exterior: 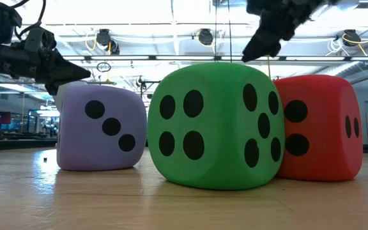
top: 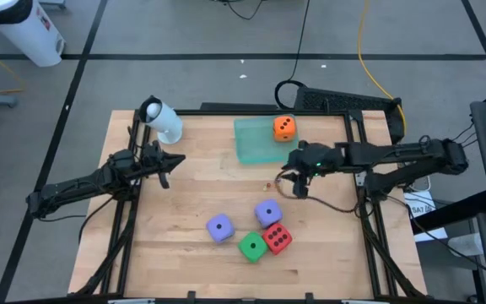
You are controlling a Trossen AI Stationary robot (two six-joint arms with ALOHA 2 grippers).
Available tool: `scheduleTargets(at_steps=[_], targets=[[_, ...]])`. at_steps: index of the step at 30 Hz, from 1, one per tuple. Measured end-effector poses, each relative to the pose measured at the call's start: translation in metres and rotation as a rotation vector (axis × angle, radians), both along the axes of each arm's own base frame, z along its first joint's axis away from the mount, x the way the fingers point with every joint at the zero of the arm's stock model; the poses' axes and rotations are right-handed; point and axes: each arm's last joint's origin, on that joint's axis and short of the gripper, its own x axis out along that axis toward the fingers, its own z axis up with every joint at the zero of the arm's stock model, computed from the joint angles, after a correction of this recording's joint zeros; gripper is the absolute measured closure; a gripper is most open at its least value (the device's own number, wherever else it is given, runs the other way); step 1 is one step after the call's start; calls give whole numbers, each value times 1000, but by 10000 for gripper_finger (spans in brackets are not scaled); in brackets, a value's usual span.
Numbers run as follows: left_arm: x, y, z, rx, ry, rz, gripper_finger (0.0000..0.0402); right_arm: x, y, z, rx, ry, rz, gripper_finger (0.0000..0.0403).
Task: Pick & Place Dice
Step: Put the big red dice into the transparent blue bin
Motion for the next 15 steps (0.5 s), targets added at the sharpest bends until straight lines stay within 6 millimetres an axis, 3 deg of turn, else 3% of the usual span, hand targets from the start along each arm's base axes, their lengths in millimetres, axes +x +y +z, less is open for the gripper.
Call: scheduleTargets(at_steps=[8,15], targets=[[0,0,0,6,7,-1,376,30,41,21,-43,355,168,262],[0,0,-1,-11,8,-2,376,51,79,28,-40,325,327,201]])
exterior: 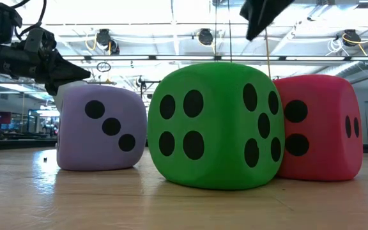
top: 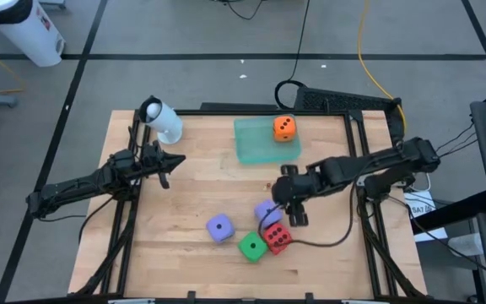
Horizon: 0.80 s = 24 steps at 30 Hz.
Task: Pick & Place Dice
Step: Put the big red dice into the transparent blue bin
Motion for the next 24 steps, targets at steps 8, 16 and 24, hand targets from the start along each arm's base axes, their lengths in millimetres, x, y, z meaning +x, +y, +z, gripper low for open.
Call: scheduleTargets(at_steps=[8,16,24], targets=[[0,0,0,-1,0,-2,376,19,18,-16,121,2,52,49],[0,-1,0,-1,1,-18,376,35,48,-47,108,43,173,9],[0,-1,-1,3,10,-27,376,34,64,-70,-1,137,299,4]])
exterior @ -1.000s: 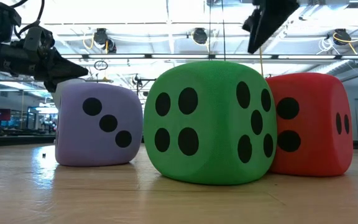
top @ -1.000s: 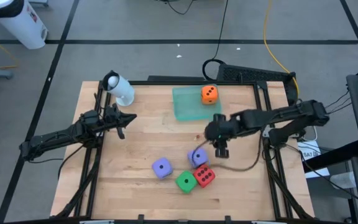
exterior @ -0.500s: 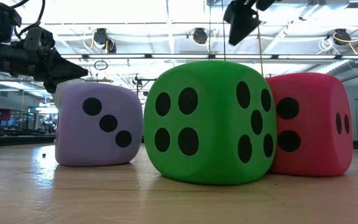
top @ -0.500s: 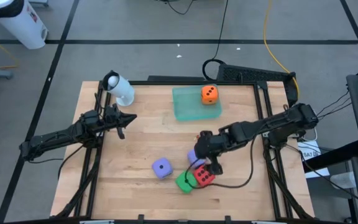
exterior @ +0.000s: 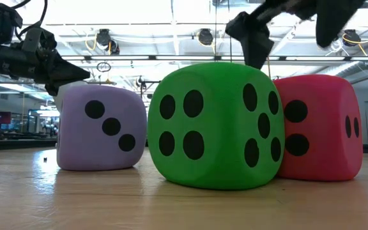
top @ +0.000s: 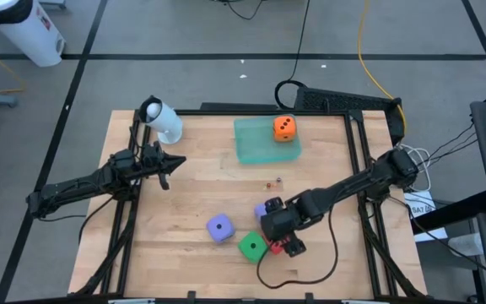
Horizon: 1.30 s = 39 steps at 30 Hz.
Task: Pick & Place Dice
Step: Put the big red dice into the transparent blue bin
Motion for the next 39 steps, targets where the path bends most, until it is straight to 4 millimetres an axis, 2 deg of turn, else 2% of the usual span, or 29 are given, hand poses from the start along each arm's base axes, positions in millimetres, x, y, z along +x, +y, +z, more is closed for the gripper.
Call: scheduleTargets(at_steps=[12,16,27,32,39], targets=[[0,0,-1,5,12,5,376,-9,18,0,-212,-91,158,3],[0,0,-1,5,13,5,376,-6,19,-1,-158,-89,158,3],[0,0,-3,-13,30,6,376,8,21,-37,-105,37,217,4],[0,0,-4,-20,33,-8,376,11,17,-38,-103,31,199,4],[0,-1,-4,-43,26,-32,376,9,1,-35,6,160,8,6]])
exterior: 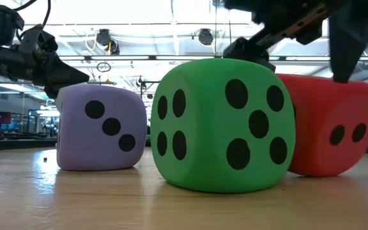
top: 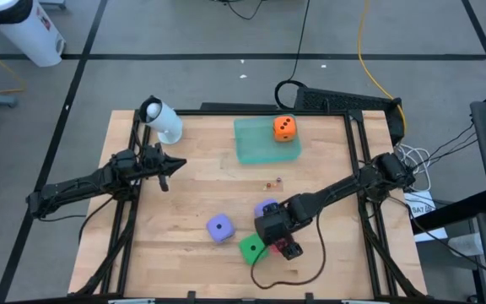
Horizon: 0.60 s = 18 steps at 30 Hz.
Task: Pick & Place Dice
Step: Put the big red dice into the transparent blue bin
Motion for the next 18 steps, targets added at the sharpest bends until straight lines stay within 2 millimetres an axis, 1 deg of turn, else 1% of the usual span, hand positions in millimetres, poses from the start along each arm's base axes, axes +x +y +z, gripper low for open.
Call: scheduleTargets(at_steps=[3,7,11,15,18], targets=[[0,0,0,-9,-3,0,376,-7,-1,0,8,89,-34,7],[0,0,0,-12,-3,-11,376,-13,-3,-3,2,151,-74,7],[0,-1,0,-16,-6,-25,376,-26,-9,-4,-17,215,-116,7],[1,-2,0,-17,-6,-39,376,-42,-26,-4,-34,270,-188,7],[1,-4,0,-19,-6,-50,376,-53,-40,-3,-36,249,-222,7]])
